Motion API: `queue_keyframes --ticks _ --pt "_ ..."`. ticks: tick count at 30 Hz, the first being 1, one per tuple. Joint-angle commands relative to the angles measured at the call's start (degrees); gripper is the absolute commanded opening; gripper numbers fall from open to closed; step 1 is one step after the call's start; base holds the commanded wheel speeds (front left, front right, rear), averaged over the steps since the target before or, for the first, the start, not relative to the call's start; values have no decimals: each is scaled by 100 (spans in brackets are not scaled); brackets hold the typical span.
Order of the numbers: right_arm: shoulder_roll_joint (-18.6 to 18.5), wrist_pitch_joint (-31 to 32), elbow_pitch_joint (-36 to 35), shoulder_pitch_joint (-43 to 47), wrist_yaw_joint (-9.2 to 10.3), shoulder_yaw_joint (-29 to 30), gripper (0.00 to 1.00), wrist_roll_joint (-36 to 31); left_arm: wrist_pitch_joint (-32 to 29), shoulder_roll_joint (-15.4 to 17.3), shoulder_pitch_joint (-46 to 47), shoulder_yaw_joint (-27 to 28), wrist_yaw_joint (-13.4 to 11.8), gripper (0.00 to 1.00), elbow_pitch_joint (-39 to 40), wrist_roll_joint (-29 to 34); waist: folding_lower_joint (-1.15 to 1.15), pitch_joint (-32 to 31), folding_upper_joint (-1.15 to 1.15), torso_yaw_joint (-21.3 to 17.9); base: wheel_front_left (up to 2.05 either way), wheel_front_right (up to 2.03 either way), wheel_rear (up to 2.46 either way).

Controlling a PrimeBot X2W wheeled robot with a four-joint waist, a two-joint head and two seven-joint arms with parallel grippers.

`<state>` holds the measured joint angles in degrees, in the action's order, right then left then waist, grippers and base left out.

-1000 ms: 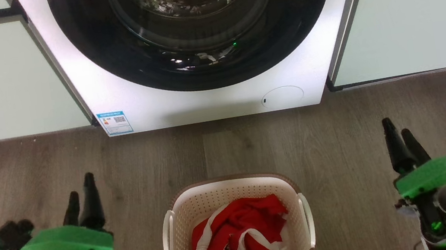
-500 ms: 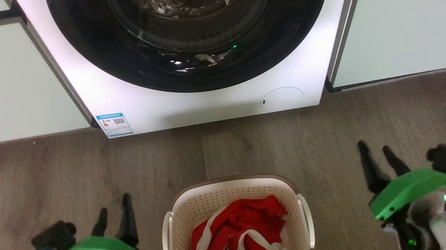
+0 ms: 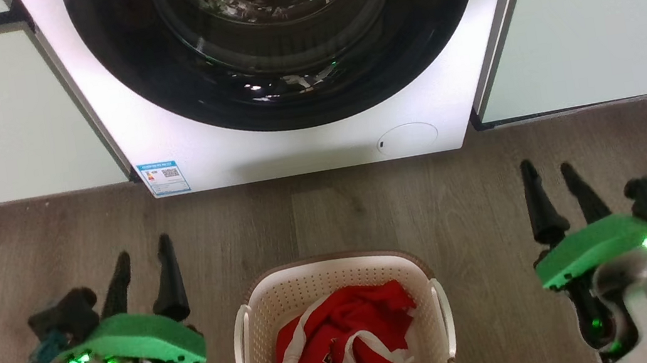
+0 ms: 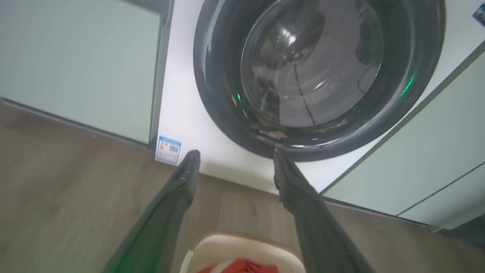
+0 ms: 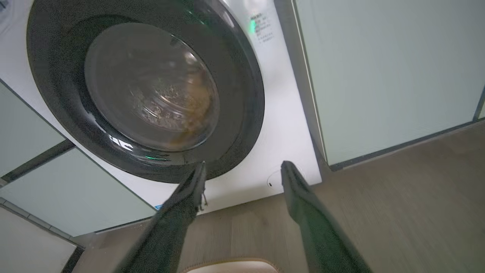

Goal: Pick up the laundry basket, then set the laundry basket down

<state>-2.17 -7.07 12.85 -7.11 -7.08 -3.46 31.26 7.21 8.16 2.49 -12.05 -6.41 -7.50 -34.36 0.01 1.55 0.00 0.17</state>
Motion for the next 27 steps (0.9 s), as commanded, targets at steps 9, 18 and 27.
queue_keyframes --ticks 9,18,27 --pt "-53 -236 -323 -211 -30 -199 100 -617 215 -144 106 310 113 100 241 545 -1 168 0 22 0 0 0" --pt "-58 -387 89 -274 -33 -313 100 -1167 368 -336 137 439 502 100 -232 1106 -1 278 0 29 0 0 0" --pt "-62 -521 79 -364 -36 -451 100 -1783 504 -435 211 563 586 100 -289 1824 -1 321 0 37 0 0 0"
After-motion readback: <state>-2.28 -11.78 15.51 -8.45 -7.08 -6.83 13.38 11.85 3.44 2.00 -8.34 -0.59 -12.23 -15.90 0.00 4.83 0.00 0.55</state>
